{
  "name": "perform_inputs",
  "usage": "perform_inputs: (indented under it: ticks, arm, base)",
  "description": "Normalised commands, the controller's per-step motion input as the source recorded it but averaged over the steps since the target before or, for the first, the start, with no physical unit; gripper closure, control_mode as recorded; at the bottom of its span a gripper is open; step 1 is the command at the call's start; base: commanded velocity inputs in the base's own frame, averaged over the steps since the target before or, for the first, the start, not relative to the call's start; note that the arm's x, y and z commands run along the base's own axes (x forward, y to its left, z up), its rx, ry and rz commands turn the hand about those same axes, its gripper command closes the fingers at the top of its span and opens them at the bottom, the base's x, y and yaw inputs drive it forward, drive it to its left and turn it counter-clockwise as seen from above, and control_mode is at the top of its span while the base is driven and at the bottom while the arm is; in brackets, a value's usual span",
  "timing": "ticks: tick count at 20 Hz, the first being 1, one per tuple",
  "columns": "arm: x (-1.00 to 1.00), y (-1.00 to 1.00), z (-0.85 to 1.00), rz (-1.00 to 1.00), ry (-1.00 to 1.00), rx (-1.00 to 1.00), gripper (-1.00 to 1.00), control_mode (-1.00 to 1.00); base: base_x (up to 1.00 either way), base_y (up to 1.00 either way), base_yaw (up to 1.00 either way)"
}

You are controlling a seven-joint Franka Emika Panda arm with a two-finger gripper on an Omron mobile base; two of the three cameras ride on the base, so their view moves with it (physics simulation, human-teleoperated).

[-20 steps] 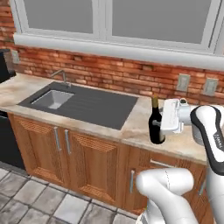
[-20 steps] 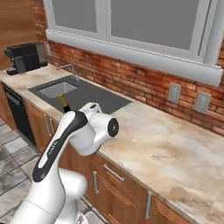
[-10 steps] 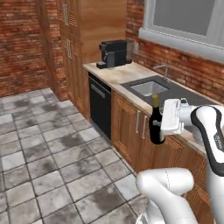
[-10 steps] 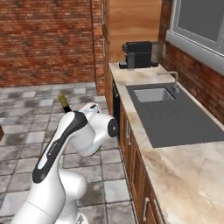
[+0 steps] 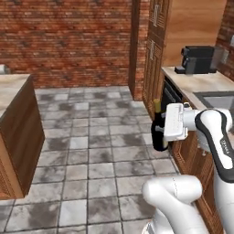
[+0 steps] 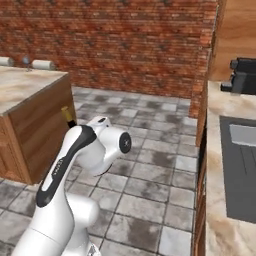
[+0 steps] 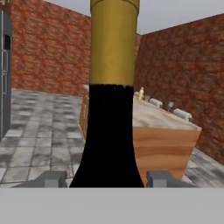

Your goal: There is a wine glass and glass cup on the dining counter. Place the wine bottle next to the wine glass and the juice bottle next to the glass cup.

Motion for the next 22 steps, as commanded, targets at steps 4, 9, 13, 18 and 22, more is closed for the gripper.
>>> perform_inputs:
  ticks: [4,9,13,18,22]
  arm:
    - [0.0,0.0,0.0,0.0,0.0,0.0,1.0,1.0]
    - [0.0,0.0,0.0,0.0,0.0,0.0,1.0,1.0]
    - [0.0,0.0,0.0,0.0,0.0,0.0,1.0,1.0]
    - [0.0,0.0,0.0,0.0,0.0,0.0,1.0,1.0]
    - [0.0,0.0,0.0,0.0,0.0,0.0,1.0,1.0]
  base:
    - [0.9,0.05,0.26]
    - [0.94,0.04,0.19]
    - [0.94,0.05,0.19]
    - [0.94,0.04,0.21]
    - [0.94,0.04,0.21]
